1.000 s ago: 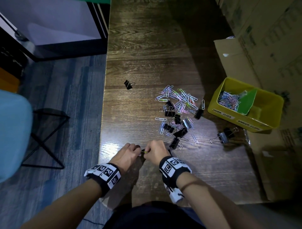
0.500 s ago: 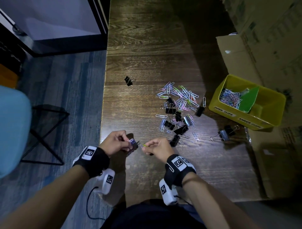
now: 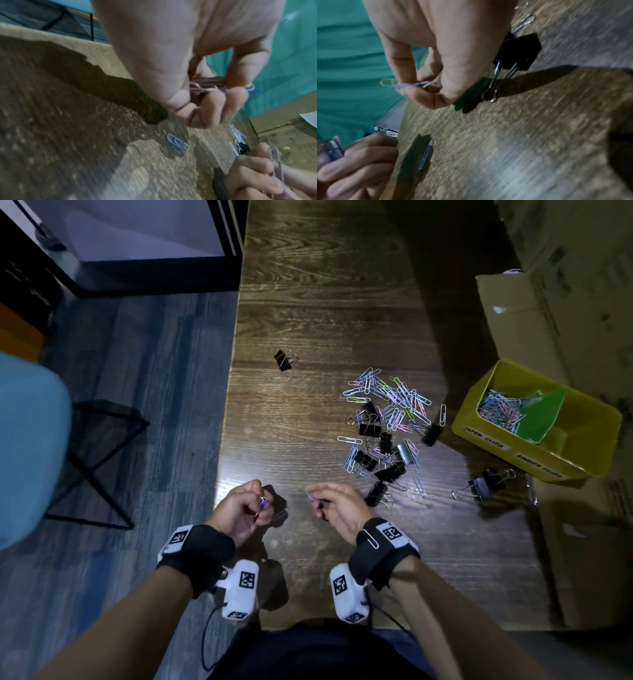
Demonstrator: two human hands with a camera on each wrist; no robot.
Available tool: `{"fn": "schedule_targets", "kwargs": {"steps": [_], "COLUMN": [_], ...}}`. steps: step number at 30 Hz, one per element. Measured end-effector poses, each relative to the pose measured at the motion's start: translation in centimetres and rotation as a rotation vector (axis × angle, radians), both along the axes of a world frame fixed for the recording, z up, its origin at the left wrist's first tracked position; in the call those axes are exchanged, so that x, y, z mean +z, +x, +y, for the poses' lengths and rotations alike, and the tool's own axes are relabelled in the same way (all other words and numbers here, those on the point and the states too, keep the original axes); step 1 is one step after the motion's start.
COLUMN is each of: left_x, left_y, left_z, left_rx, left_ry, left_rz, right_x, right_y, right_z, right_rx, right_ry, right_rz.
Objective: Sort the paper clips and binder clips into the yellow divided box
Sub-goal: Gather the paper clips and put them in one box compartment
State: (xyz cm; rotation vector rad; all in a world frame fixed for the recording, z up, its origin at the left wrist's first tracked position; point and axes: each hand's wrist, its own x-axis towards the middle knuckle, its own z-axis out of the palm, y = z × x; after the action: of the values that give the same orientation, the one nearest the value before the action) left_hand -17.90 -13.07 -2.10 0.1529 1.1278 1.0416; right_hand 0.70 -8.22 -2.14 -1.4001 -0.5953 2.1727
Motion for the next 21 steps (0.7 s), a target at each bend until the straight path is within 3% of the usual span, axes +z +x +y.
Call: {"fn": "schedule_targets", "kwargs": {"steps": [4, 8, 15, 18, 21], "left_x": [-0.3, -0.8, -1.3, -1.3, -1.2], "left_y": [0.2, 0.1, -0.4, -0.3, -0.1], "left_z": [0.0, 0.0, -0.4, -0.5, -0.3], "left_rx": [0.019, 0.013, 0.009, 0.023, 0.008], "left_ry": [0.009, 0.017, 0.029, -0.051, -0.131], "left_rz": [-0.124, -0.219, -0.209, -0.162, -0.089], "right_x": [0.2, 1.0, 0.9, 2.1, 2.9], "right_y": [-1.0, -1.8, -3.1, -2.9, -3.0], "right_z": [-0.1, 0.1, 0.6, 0.4, 0.2], "right_rx": [0.013, 0.105, 0.309, 0.564, 0.787], "right_ry": [-0.118, -0.074, 0.096, 0.289, 0.621], "right_rz": [0.062, 0.050, -0.171, -0.389, -0.605]}}
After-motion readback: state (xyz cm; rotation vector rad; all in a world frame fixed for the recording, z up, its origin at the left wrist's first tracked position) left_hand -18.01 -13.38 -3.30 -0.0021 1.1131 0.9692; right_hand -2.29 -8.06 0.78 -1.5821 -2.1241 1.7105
